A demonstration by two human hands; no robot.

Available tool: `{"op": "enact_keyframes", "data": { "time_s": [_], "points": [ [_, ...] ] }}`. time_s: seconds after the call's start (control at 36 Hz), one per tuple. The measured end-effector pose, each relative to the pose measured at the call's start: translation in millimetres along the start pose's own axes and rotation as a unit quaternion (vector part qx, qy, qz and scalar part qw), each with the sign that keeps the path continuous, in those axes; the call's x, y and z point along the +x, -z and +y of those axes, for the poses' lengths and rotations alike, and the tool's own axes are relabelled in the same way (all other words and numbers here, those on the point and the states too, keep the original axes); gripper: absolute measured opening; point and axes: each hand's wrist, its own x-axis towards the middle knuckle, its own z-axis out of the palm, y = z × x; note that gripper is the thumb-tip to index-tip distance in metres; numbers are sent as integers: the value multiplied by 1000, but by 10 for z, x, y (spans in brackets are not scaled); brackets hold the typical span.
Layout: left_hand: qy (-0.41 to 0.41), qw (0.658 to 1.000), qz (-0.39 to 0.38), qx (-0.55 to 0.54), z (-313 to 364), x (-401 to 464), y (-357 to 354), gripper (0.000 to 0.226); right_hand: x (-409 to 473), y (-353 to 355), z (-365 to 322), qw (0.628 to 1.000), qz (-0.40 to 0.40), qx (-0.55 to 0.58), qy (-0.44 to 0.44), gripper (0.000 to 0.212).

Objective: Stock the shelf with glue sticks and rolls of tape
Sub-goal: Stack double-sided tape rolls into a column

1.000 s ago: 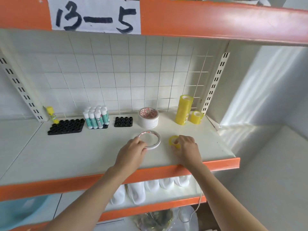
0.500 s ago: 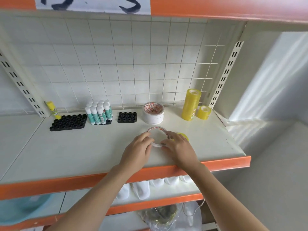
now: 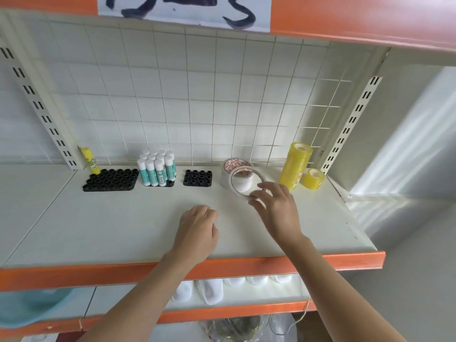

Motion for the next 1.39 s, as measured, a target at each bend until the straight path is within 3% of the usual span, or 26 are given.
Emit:
{"op": "enact_keyframes", "data": {
  "time_s": [0.33, 0.67, 1.39],
  "points": [
    [13, 1000, -15, 5, 28, -3, 30, 38, 665, -243, 32, 987, -133, 24, -92, 19],
    [12, 1000, -18, 21, 19, 7, -3, 36, 829, -240, 59, 970, -224, 9, -97, 30],
    [18, 999, -21, 21, 24, -2, 11, 35, 753, -265, -8, 967, -241, -54, -62, 33]
  ]
}}
